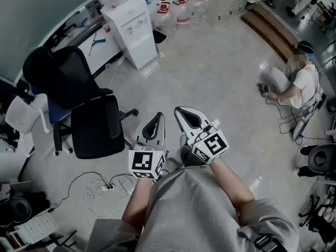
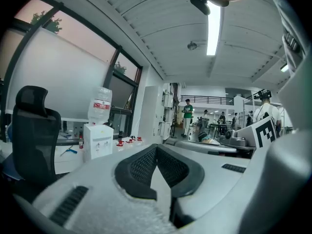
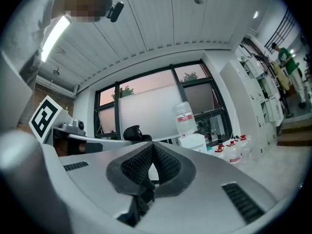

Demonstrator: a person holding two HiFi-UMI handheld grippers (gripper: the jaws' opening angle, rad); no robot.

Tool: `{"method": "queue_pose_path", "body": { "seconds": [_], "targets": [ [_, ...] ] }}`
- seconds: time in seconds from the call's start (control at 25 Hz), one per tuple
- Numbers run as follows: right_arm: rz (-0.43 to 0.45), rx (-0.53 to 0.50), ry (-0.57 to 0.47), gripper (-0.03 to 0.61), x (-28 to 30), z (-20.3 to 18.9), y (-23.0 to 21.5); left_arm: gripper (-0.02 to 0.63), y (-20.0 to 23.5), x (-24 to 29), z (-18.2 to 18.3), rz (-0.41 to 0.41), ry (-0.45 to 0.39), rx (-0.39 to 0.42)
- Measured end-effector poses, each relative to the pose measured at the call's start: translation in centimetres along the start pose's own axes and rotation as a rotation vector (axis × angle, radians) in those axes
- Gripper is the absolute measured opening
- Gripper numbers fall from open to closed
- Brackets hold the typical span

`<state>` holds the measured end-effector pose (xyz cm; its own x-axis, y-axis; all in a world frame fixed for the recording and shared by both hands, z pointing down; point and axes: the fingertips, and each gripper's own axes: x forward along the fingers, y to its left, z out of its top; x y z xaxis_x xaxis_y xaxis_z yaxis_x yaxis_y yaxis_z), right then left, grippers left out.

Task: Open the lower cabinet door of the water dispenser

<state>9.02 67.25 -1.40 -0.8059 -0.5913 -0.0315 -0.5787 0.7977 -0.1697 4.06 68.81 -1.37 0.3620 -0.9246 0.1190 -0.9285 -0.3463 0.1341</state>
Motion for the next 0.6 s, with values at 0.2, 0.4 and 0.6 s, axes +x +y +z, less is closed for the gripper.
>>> {"method": "queue_pose_path", "body": {
  "seconds": [0.2, 0.4, 0.6],
  "targets": [
    [0.034, 0.002, 0.000, 0.011, 1.1, 0.2, -3.8, 0.009, -0.3, 4.2, 0.2, 0.001, 0.018, 0.022],
    [0.050, 0.024, 0.002, 0.011, 2.1, 0.7, -8.3, 0.009, -0.6, 8.8, 0.8, 0.010, 0.042, 0.031],
    [0.069, 0.064, 0.005, 0.011, 3.0, 1.1, -12.0, 0.009, -0.6, 12.6, 1.4, 0.038, 0.067, 0.050]
  ]
}}
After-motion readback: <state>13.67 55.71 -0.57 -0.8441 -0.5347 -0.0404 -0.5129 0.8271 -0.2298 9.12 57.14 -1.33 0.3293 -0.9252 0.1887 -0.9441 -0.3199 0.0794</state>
